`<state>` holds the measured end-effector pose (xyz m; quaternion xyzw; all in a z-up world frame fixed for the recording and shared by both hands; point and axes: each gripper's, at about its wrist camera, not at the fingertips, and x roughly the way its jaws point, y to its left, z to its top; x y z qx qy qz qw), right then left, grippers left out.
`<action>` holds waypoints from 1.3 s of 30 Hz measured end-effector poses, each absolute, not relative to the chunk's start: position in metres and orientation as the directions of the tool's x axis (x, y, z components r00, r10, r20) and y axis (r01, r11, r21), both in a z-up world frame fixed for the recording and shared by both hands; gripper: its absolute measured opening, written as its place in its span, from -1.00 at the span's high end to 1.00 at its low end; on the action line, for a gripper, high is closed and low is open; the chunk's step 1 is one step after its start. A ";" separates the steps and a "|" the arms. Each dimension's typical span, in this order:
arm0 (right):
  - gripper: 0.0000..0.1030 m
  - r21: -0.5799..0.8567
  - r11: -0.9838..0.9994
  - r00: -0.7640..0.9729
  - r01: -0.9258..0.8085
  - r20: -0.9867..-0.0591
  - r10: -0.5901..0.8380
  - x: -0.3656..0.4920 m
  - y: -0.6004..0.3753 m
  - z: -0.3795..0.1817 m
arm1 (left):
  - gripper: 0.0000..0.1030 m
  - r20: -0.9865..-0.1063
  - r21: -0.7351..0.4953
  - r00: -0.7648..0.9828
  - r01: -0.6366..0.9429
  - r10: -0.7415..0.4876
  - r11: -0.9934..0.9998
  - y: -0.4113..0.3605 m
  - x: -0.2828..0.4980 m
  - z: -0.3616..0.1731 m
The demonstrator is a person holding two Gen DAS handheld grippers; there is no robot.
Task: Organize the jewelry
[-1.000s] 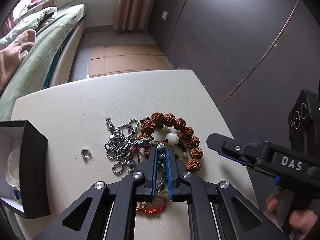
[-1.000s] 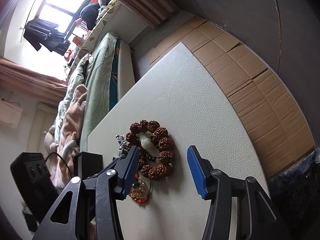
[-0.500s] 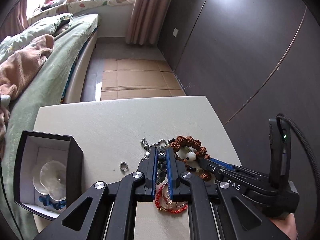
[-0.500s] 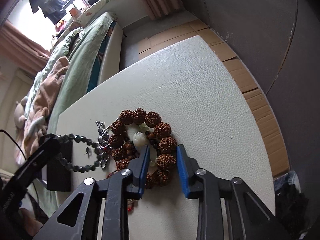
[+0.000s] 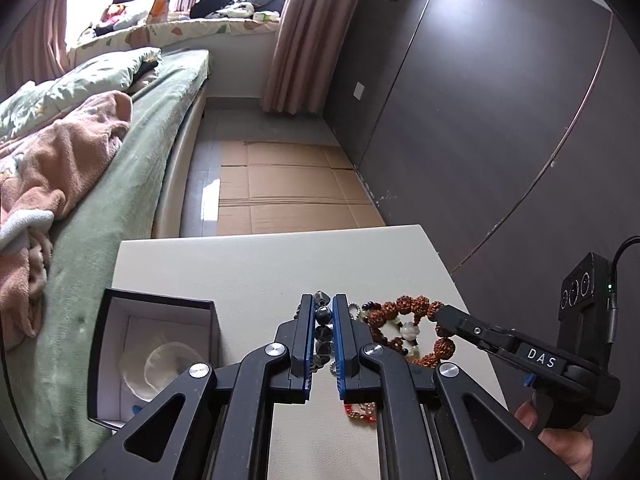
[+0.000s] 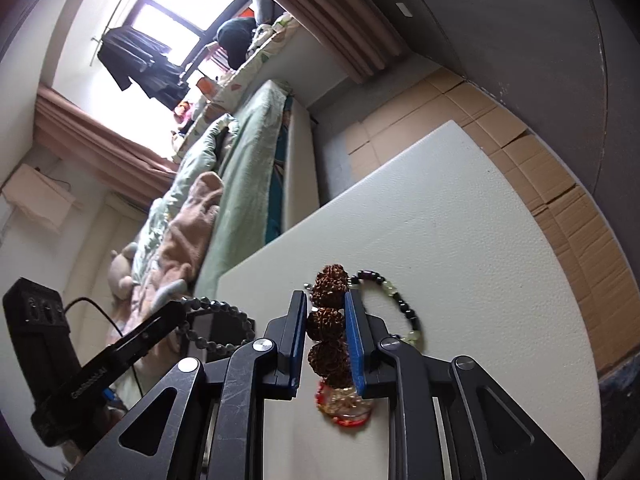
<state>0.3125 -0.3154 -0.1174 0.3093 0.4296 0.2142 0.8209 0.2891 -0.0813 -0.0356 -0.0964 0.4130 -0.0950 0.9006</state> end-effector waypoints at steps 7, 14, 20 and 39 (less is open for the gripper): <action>0.61 0.755 0.638 0.581 -0.151 -0.454 0.675 0.307 -0.301 -0.096 | 0.83 -0.698 -0.227 0.685 0.064 -0.208 0.972 -0.049 0.280 -0.010; 0.61 0.788 0.560 0.587 -0.253 -0.335 0.737 0.301 -0.272 -0.074 | 0.83 -0.704 -0.193 0.693 0.020 -0.153 0.981 -0.022 0.274 -0.007; 0.61 0.794 0.518 0.560 -0.317 -0.284 0.778 0.300 -0.243 -0.063 | 0.82 -0.724 -0.186 0.679 -0.021 -0.123 0.982 -0.002 0.275 -0.016; -0.29 0.732 0.515 0.388 -0.447 -0.360 0.848 0.308 -0.135 -0.061 | -0.88 -0.671 -0.262 0.740 -0.177 -0.047 0.949 0.082 0.232 -0.017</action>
